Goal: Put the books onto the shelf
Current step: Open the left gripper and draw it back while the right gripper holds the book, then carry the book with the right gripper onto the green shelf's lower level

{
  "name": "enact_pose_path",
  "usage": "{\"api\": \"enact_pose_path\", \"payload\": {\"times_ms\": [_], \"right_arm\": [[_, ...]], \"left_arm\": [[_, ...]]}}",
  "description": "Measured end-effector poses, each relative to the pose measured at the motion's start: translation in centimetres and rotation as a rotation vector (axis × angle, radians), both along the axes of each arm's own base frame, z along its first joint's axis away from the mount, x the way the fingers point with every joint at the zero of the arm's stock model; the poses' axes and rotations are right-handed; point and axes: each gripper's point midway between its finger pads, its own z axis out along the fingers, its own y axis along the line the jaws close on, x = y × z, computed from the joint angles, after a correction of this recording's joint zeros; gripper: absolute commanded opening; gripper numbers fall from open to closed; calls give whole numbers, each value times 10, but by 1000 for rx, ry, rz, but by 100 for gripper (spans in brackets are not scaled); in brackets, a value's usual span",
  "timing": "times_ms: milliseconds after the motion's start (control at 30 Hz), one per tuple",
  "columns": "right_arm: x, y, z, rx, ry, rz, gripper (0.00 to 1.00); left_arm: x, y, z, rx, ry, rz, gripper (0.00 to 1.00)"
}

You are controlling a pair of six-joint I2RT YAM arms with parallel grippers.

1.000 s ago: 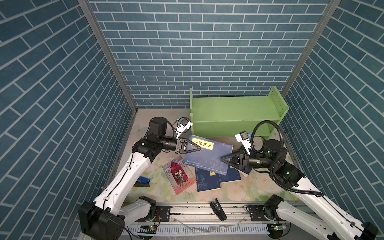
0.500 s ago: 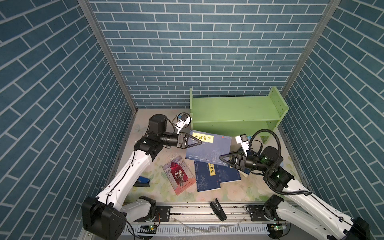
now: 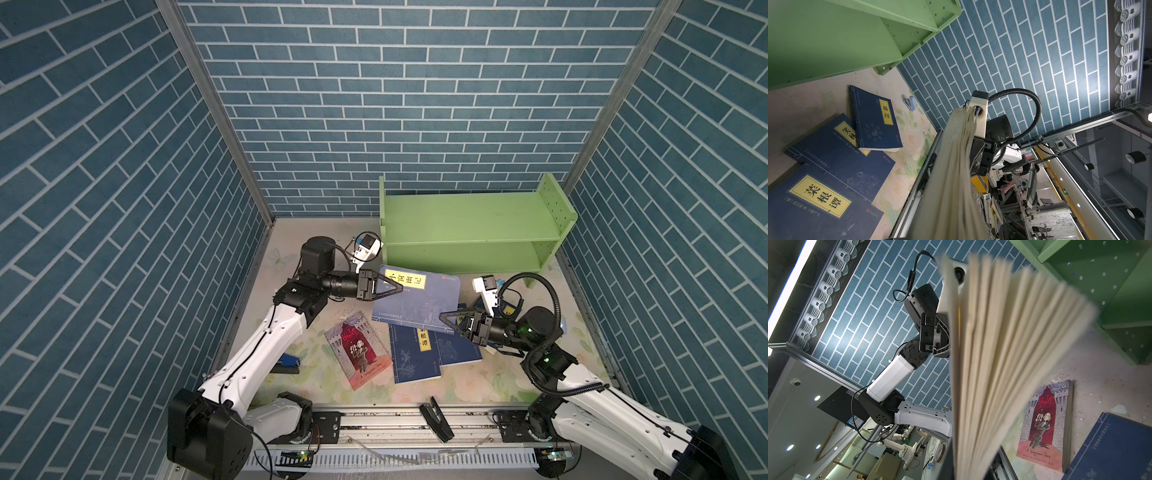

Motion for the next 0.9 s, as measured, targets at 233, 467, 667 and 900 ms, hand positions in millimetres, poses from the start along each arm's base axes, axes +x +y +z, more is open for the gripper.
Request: {"api": "enact_pose_path", "payload": {"times_ms": [233, 467, 667, 900], "right_arm": [[16, -3, -6, -10, 25, -85, 0], [26, -19, -20, -56, 75, -189, 0], [37, -31, -32, -86, 100, -272, 0], [62, -33, -71, -151, 176, -340, 0]], "left_arm": [[18, 21, -15, 105, -49, 151, 100], [43, 70, 19, 197, -197, 367, 100], [24, 72, 49, 169, -299, 356, 100], [21, 69, 42, 153, -257, 326, 100]]}}
